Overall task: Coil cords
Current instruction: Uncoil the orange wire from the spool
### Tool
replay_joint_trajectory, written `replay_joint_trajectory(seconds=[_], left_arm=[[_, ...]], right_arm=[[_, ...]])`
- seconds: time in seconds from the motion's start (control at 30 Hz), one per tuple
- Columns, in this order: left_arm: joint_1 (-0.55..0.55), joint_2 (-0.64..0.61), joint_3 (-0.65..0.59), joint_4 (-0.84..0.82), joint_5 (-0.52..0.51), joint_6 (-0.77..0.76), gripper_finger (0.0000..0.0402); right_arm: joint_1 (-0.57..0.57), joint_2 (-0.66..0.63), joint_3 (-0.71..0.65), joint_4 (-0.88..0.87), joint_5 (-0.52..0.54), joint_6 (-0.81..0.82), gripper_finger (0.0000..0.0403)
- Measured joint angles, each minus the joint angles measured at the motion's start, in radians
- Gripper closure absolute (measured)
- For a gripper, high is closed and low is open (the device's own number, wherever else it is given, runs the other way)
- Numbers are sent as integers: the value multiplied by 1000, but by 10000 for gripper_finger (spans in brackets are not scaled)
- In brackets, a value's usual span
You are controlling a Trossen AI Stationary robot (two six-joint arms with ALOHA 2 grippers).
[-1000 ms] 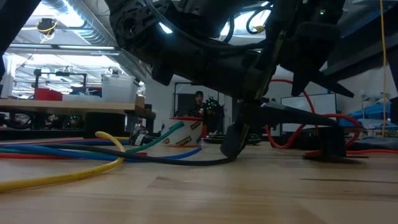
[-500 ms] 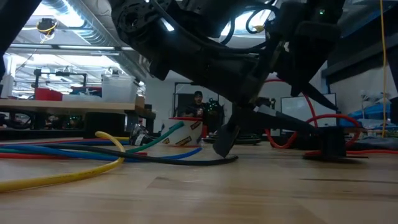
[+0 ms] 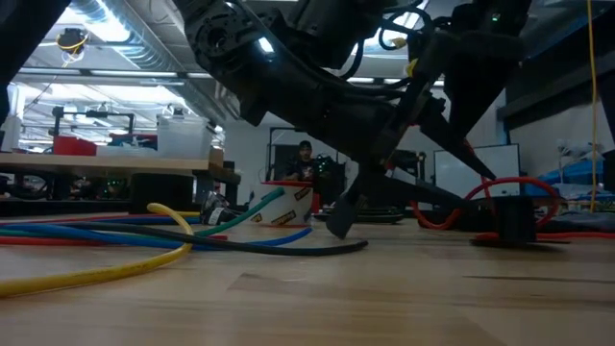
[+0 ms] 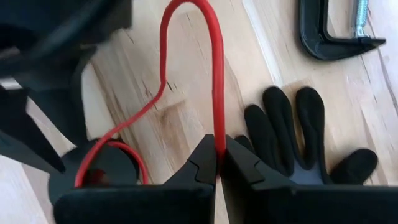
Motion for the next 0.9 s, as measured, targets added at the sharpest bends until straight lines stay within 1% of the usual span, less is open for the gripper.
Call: replay_joint_trajectory(seconds=[0.13,0.27,0.47,0.6,0.8,0.9], left_arm=[[3,0,0,-1,-3,3,274],[7,0,0,-1,-35,18,274],[4,1,0,0,-60,75,280],[3,1,0,-1,-63,110,312],[2,1,-1,-3,-63,167,388],[-2,1,-1,-5,-63,192,395]], right_arm=[[0,0,0,26,-2,0,393],[0,0,0,27,-2,0,393],[0,0,0,62,-11,0,393],[0,0,0,74,-14,0,393],[0,0,0,72,-14,0,393],[0,0,0,71,-14,0,393]])
